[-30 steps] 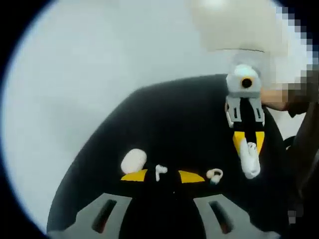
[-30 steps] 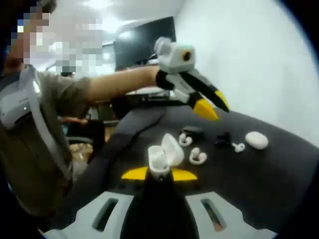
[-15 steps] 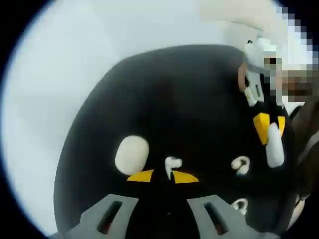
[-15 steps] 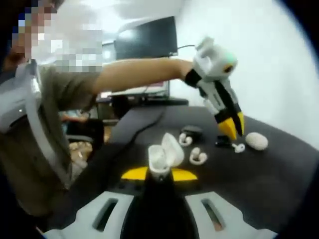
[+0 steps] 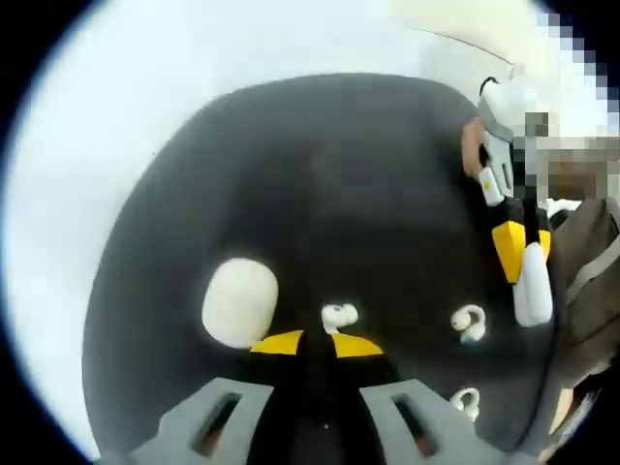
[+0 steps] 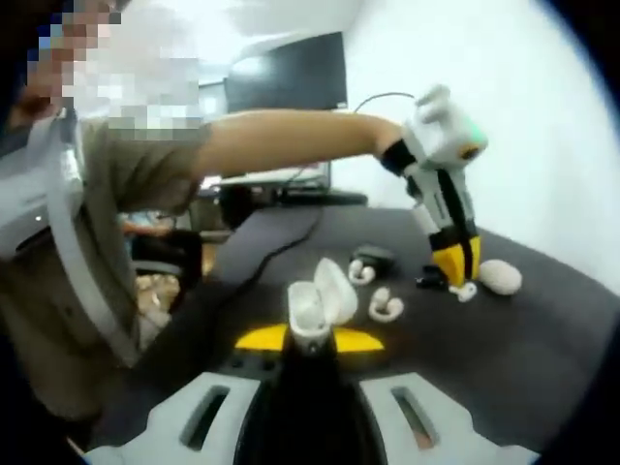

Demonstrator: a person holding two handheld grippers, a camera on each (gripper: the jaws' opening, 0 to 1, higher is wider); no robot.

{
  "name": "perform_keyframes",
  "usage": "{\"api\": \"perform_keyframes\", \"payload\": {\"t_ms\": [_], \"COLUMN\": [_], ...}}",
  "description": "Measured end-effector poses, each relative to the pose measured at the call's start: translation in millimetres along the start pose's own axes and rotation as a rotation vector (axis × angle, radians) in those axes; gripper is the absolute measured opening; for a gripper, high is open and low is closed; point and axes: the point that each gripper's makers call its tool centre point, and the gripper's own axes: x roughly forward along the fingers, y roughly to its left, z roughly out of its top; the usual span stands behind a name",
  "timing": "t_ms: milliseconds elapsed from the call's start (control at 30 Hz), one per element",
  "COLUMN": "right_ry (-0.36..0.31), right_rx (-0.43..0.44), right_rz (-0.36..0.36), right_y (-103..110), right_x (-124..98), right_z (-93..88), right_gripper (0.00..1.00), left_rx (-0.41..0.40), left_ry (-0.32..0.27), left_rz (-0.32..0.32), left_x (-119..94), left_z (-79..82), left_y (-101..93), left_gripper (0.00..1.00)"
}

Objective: Pick up three earphones and place each one into its charging case using tactile feedback, ensure that each earphone is properly inserted and securely positioned inside the case.

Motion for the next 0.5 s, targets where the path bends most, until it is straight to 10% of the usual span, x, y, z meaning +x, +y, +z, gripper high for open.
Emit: {"api": "perform_keyframes", "payload": {"t_ms": [500], "right_ry": [0.0], "right_rx": [-0.014], "right_rz": [0.0], "right_y": [1.1], "right_x": [-1.0], "right_z": [-0.1], "right_gripper": [0.17], "left_rx": [-0.055], "left_ry": [-0.104], "left_rz": [-0.057], "left_x": [0.9], "left_z": [14.5], "left_y": [-5.0], "left_gripper": [0.14]}}
